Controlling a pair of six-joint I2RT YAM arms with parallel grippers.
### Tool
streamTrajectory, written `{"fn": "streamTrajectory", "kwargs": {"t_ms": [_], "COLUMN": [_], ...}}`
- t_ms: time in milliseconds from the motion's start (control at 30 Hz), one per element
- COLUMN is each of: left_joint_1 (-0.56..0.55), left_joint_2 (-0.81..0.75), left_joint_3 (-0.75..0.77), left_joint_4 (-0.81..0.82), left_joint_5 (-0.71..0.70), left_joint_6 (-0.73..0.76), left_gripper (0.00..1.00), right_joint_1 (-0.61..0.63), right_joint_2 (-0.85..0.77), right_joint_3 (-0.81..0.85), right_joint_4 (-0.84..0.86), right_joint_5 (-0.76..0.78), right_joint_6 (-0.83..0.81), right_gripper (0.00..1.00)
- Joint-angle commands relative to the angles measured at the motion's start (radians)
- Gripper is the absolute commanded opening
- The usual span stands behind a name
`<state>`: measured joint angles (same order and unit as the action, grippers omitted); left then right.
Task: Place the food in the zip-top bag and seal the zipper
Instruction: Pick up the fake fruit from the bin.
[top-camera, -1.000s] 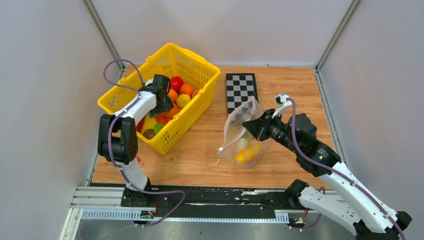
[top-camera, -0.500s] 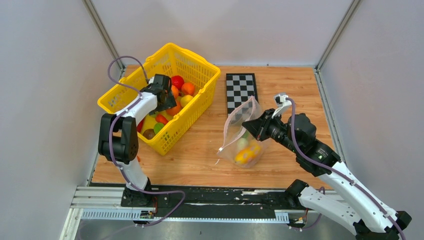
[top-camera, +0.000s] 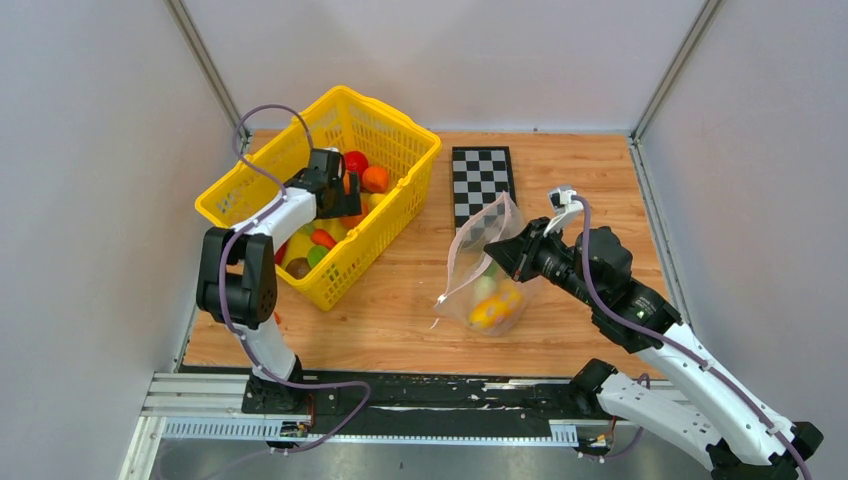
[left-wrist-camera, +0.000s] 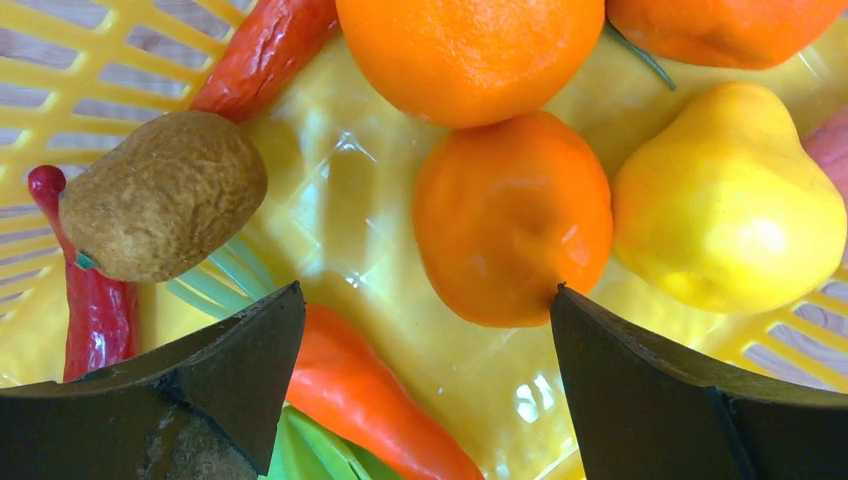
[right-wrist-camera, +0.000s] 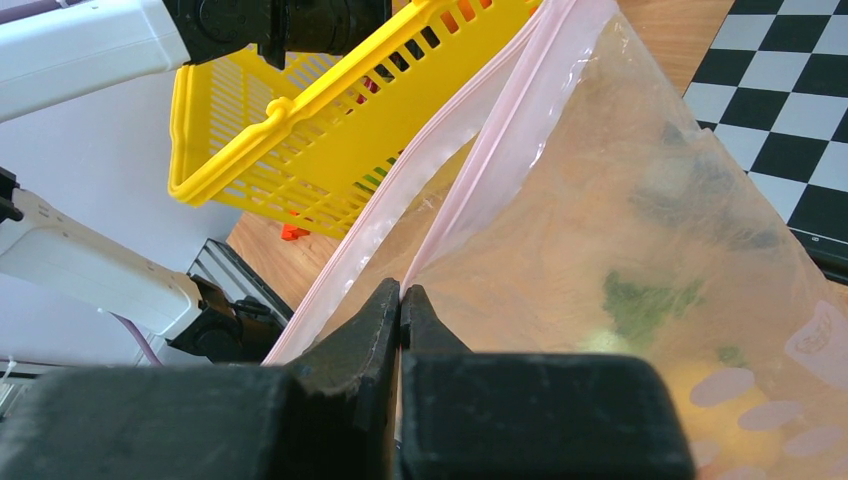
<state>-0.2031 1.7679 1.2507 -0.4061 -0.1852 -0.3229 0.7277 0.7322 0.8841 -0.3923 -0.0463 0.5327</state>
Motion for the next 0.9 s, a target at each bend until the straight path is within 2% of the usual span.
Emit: {"fn": "streamTrajectory", "kwargs": {"t_ms": [0, 233, 400, 567, 633, 733, 867], "left_joint_1": [-0.008, -0.009, -0.009, -0.009, -0.009, -0.009, -0.009], "left_joint_2": [-0.082, -0.092, 0.021, 0.018, 0.005, -0.003, -0.027], "left_joint_3": [-0.049, -0.108, -0.059, -0.106, -0.118, -0.121, -0.114], "left_joint_4": [0.078, 0.211, 0.155, 0.173, 0.172, 0.166, 0.156], "left_joint_5": [0.044, 0.098, 0.145, 0.179, 0.170, 0.138, 0.134], "left_joint_6": [0.036, -0.011, -0.006, 0.013, 0.022, 0.038, 0.043], "left_gripper": [0.99, 1.00, 0.97, 0.92, 0.88, 0.76, 0.66], "right_joint_1": [0.001, 0.001, 0.002, 0.002, 0.002, 0.001, 0.001], "right_joint_2": [-0.008, 0.004, 0.012, 0.013, 0.016, 0.019, 0.018], "right_joint_3": [0.004, -0.001, 0.002, 0.000, 0.003, 0.004, 0.007], "right_joint_4": [0.020, 0.032, 0.029, 0.024, 0.024, 0.027, 0.023], "right_joint_5": [-0.001, -0.010, -0.012, -0.003, -0.005, -0.010, -0.010], "right_joint_6": [0.020, 0.022, 0.018, 0.016, 0.016, 0.015, 0.013], "right_gripper": [0.00, 0.00, 0.00, 0.00, 0.00, 0.00, 0.00]}}
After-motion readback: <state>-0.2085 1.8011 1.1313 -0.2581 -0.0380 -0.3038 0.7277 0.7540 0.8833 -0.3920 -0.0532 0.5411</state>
